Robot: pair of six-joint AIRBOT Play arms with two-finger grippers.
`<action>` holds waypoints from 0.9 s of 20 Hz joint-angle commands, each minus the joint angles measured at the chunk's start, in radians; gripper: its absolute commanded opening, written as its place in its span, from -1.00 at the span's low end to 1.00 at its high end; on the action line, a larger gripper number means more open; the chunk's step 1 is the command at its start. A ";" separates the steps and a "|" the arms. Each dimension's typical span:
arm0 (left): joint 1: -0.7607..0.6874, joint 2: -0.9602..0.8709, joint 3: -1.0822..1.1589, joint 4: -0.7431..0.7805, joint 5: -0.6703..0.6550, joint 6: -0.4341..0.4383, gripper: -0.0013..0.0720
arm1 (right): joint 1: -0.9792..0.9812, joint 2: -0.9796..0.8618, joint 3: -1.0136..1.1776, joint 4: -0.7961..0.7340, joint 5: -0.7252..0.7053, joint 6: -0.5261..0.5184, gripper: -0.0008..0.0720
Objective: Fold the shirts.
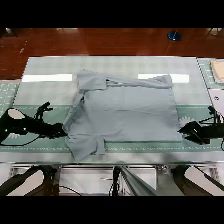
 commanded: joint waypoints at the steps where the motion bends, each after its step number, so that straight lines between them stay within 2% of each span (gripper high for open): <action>1: 0.002 0.001 0.003 -0.011 0.002 0.025 -0.90 | 0.005 0.001 -0.067 0.054 -0.089 0.025 0.64; 3: 0.002 0.001 0.010 -0.015 0.002 0.024 -0.90 | 0.039 0.001 -0.105 0.051 -0.145 0.058 0.61; 4: 0.002 0.001 0.017 -0.015 0.002 0.024 -0.90 | 0.064 0.001 -0.119 0.054 -0.171 0.074 0.49; 5: 0.002 0.001 0.027 -0.015 0.002 0.024 -0.90 | 0.090 0.001 -0.125 0.062 -0.190 0.086 0.18; 7: 0.002 0.002 0.059 -0.016 -0.003 0.025 -0.90 | 0.125 0.001 -0.112 0.101 -0.185 0.084 -0.91; 10: 0.002 0.034 0.171 -0.060 -0.060 0.074 -0.91 | 0.125 0.059 -0.023 0.229 -0.076 -0.003 -0.91; 12: 0.002 0.108 0.297 -0.116 -0.078 0.072 -0.91 | 0.125 0.171 0.104 0.300 0.003 -0.005 -0.91; 16: 0.001 0.305 0.650 -0.258 -0.077 0.072 -0.91 | 0.163 0.392 0.439 0.543 0.005 0.075 -0.91; 18: 0.001 0.384 0.848 -0.269 -0.077 0.049 -0.91 | 0.166 0.441 0.640 0.591 0.010 0.143 -0.91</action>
